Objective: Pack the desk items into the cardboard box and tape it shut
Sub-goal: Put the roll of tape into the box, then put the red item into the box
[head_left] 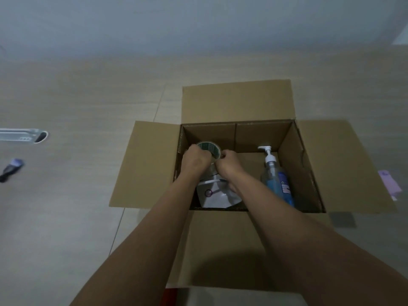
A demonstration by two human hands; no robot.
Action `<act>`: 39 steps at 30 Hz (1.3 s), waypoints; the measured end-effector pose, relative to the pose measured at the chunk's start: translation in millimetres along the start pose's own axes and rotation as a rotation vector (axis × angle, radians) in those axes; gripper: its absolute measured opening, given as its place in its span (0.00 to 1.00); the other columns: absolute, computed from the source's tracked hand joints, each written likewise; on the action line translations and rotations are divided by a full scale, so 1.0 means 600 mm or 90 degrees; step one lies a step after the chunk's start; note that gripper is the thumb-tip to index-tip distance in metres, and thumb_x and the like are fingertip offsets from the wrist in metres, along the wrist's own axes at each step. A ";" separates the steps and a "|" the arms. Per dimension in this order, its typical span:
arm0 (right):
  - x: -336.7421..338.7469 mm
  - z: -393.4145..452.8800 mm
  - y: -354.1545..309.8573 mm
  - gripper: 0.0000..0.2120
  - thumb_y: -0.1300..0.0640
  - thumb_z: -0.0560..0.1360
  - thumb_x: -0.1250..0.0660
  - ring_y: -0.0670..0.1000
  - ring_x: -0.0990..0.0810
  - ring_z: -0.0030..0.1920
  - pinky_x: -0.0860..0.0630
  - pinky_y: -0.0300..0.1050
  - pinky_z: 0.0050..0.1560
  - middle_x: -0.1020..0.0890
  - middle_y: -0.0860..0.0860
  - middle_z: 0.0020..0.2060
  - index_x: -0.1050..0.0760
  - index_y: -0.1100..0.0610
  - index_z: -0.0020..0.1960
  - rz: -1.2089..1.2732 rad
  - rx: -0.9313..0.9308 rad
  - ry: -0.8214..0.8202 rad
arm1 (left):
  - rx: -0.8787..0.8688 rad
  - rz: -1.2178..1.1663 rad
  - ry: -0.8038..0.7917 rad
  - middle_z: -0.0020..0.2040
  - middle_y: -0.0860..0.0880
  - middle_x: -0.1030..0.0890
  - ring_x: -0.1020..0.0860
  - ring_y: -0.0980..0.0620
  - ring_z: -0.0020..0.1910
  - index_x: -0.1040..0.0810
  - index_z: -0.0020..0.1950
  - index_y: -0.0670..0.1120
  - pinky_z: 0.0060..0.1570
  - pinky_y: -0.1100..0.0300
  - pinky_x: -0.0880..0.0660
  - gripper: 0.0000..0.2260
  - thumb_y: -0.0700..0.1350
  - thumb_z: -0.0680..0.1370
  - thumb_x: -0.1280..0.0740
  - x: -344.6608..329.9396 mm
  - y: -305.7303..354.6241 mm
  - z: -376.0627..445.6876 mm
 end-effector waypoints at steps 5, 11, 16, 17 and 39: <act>0.002 -0.017 -0.003 0.18 0.61 0.80 0.39 0.57 0.21 0.58 0.21 0.54 0.60 0.21 0.55 0.61 0.29 0.54 0.68 0.022 0.008 -0.032 | -0.022 0.004 -0.003 0.69 0.38 0.27 0.27 0.39 0.66 0.30 0.71 0.38 0.64 0.51 0.28 0.20 0.39 0.78 0.41 -0.001 -0.001 -0.001; 0.064 -0.070 -0.039 0.27 0.54 0.84 0.43 0.54 0.38 0.77 0.35 0.46 0.68 0.39 0.51 0.79 0.46 0.48 0.81 0.041 0.094 0.018 | -0.106 -0.121 0.032 0.75 0.44 0.31 0.30 0.44 0.71 0.37 0.78 0.46 0.71 0.47 0.32 0.25 0.48 0.81 0.39 0.030 0.026 -0.030; 0.184 -0.152 -0.058 0.29 0.48 0.82 0.39 0.53 0.35 0.76 0.35 0.50 0.73 0.35 0.49 0.77 0.44 0.46 0.80 0.062 0.173 0.125 | -0.168 -0.207 0.040 0.72 0.48 0.27 0.28 0.48 0.69 0.30 0.75 0.50 0.70 0.47 0.31 0.24 0.54 0.80 0.37 0.040 0.077 -0.098; 0.216 -0.174 -0.056 0.29 0.48 0.82 0.39 0.53 0.31 0.74 0.33 0.50 0.71 0.33 0.49 0.76 0.44 0.45 0.80 0.070 0.181 0.144 | -0.185 -0.215 0.032 0.73 0.49 0.28 0.29 0.49 0.70 0.30 0.75 0.50 0.70 0.48 0.31 0.22 0.54 0.81 0.37 0.034 0.096 -0.119; 0.765 -0.437 0.470 0.26 0.51 0.81 0.37 0.51 0.32 0.74 0.35 0.42 0.69 0.32 0.52 0.76 0.36 0.51 0.78 0.174 -0.014 0.475 | -0.313 -0.141 -0.402 0.73 0.53 0.29 0.30 0.54 0.71 0.29 0.74 0.53 0.72 0.49 0.33 0.19 0.50 0.83 0.39 -0.621 0.242 -0.534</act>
Point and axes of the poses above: each hand's wrist, its own z-axis towards the middle knuckle, its own x-axis out of the back of the hand, y = z × x, the point moved 9 cm from there along z, towards the middle knuckle
